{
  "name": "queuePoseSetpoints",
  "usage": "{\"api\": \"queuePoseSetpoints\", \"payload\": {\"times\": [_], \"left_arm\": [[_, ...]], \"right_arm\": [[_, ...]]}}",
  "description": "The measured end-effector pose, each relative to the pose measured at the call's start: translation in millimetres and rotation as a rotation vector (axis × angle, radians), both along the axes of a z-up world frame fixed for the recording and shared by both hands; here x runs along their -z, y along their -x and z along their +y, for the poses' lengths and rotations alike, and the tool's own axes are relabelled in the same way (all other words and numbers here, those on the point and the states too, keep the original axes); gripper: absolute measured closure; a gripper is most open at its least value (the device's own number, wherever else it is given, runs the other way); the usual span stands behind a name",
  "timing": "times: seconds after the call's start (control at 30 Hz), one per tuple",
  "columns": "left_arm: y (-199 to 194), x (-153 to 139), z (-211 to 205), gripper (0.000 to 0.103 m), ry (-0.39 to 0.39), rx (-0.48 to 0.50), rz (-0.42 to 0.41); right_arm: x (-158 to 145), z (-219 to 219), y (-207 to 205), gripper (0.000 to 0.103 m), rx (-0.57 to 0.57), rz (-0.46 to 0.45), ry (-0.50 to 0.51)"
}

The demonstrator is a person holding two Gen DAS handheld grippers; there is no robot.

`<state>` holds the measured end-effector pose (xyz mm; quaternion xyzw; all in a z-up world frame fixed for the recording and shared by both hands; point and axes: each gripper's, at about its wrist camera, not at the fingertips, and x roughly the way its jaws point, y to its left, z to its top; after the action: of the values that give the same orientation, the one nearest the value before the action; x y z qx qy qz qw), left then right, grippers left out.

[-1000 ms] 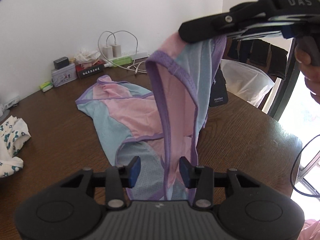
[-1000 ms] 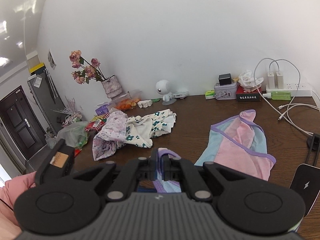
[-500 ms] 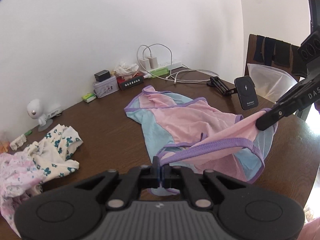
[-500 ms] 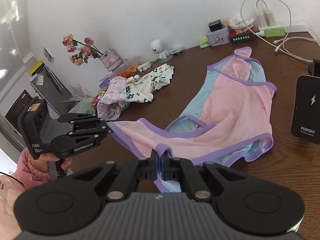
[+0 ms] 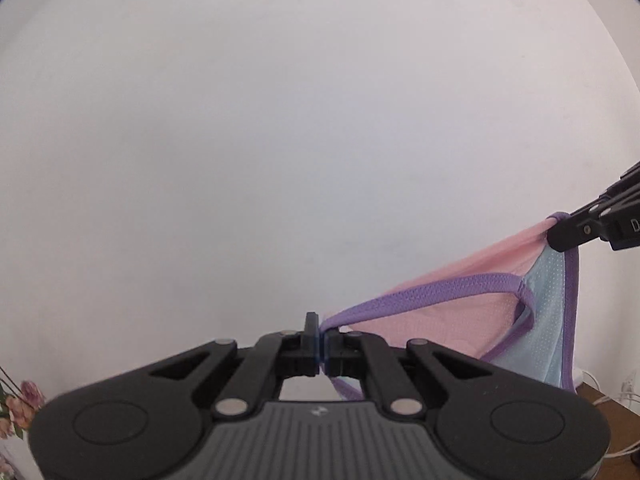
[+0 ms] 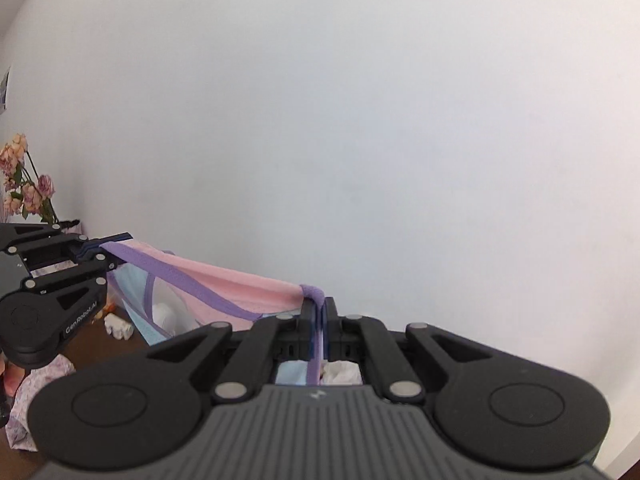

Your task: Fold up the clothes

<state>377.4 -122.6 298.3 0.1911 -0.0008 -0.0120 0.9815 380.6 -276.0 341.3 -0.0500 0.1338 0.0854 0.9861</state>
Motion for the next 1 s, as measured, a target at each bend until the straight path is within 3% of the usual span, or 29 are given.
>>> {"api": "queuePoseSetpoints", "payload": {"times": [0.07, 0.17, 0.27, 0.33, 0.47, 0.6, 0.73, 0.87, 1.0], "left_arm": [[8.5, -23.3, 5.9, 0.102, 0.012, 0.000, -0.066], [27.0, -31.5, 20.4, 0.102, 0.024, 0.026, -0.098], [52.9, -10.0, 30.4, 0.102, -0.042, 0.039, -0.102], [78.8, 17.1, 38.2, 0.102, -0.074, 0.055, -0.060], [148.9, 90.3, 56.8, 0.102, -0.126, 0.121, 0.071], [209.4, 182.8, 68.8, 0.102, -0.144, 0.218, 0.345], [249.1, 273.9, 75.0, 0.102, -0.115, 0.271, 0.643], [270.0, 297.3, 91.7, 0.101, -0.085, 0.274, 0.703], [283.7, 322.3, 107.1, 0.092, -0.054, 0.278, 0.760]], "right_arm": [[-25.3, 1.5, 8.1, 0.100, -0.026, -0.076, -0.013], [-39.5, 2.7, 23.9, 0.100, -0.089, -0.140, -0.024], [-23.1, 4.9, 42.8, 0.100, -0.150, -0.149, 0.005], [-2.3, 6.2, 56.5, 0.100, -0.199, -0.130, 0.023], [60.8, 11.4, 93.2, 0.100, -0.321, -0.032, 0.060], [148.2, 19.6, 144.9, 0.100, -0.419, 0.138, 0.052], [251.1, 31.4, 197.8, 0.100, -0.503, 0.376, -0.024], [325.6, 41.9, 256.6, 0.100, -0.541, 0.532, -0.075], [350.9, 44.3, 286.9, 0.100, -0.547, 0.550, -0.083]]}}
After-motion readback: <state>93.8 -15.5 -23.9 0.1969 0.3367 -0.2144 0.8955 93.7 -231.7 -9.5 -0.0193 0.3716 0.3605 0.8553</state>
